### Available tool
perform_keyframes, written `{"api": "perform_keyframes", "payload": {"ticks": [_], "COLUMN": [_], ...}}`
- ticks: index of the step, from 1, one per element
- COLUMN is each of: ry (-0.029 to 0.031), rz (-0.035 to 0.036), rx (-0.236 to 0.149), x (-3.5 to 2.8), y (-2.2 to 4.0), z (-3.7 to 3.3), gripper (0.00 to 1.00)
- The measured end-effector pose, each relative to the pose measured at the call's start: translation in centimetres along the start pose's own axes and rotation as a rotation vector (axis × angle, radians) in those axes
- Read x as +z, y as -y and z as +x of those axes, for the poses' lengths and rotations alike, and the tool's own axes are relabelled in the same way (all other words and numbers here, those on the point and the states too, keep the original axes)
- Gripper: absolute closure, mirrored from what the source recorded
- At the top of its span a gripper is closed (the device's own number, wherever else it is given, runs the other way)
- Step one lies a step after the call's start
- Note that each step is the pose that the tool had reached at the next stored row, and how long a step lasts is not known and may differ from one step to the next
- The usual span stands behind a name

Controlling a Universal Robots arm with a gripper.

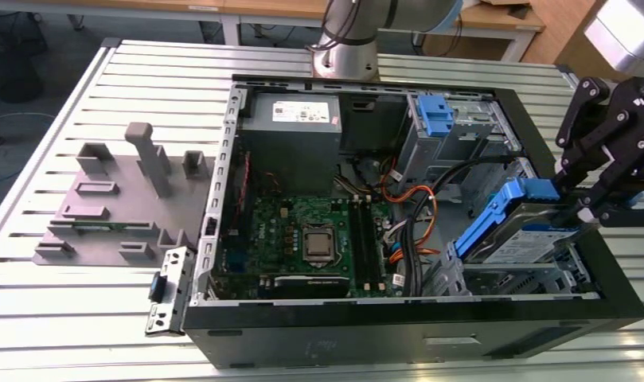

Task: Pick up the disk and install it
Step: 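Insert the disk into the insertion slot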

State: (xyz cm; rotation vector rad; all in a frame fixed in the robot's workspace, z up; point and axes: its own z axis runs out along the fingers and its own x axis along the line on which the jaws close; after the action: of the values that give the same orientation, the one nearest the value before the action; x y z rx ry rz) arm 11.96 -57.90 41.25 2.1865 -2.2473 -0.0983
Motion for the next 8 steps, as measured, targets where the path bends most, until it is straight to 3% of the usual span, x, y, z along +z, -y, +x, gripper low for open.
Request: {"api": "perform_keyframes", "payload": {"ticks": [3, 8], "ry": [0.0005, -0.0004], "rz": [0.0000, 0.0000], "rx": [0.000, 0.000], "x": [0.19, 1.08], "y": [0.01, 0.05], "z": [0.01, 0.04], "gripper": [0.65, 0.65]}}
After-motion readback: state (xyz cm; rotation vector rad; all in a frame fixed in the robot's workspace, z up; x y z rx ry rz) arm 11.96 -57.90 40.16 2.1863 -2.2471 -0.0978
